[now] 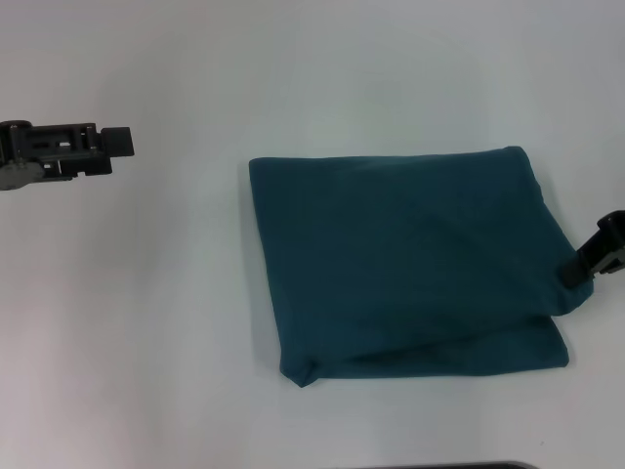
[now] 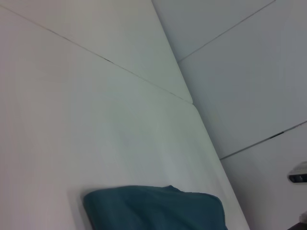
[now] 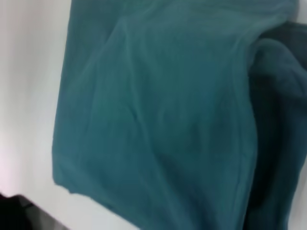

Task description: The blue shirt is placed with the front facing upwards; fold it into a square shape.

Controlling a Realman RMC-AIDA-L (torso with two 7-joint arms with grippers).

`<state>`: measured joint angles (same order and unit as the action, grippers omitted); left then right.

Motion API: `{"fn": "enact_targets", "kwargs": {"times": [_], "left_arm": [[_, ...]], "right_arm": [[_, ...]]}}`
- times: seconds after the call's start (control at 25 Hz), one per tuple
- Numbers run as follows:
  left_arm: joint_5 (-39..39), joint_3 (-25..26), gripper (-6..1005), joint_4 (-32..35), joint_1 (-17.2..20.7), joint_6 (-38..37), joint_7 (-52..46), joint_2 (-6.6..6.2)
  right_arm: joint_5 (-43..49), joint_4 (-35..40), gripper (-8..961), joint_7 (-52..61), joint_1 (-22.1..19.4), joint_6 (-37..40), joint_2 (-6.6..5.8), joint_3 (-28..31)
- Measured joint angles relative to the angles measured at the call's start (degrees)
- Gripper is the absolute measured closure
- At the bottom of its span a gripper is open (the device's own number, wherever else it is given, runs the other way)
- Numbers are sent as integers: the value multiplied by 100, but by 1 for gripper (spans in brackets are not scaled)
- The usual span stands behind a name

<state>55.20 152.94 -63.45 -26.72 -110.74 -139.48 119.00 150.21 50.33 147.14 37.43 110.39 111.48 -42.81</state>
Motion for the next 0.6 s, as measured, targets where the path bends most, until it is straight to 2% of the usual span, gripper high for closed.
{"fn": "enact_targets", "kwargs": {"times": [0.04, 0.6], "left_arm": [[0, 9, 265, 0, 0, 0, 0, 0], [0, 25, 266, -1, -19, 19, 8, -12]], "right_arm": [[-4, 5, 937, -25, -2, 70, -3, 7], [-28, -147, 916, -263, -42, 360, -10, -214]]}}
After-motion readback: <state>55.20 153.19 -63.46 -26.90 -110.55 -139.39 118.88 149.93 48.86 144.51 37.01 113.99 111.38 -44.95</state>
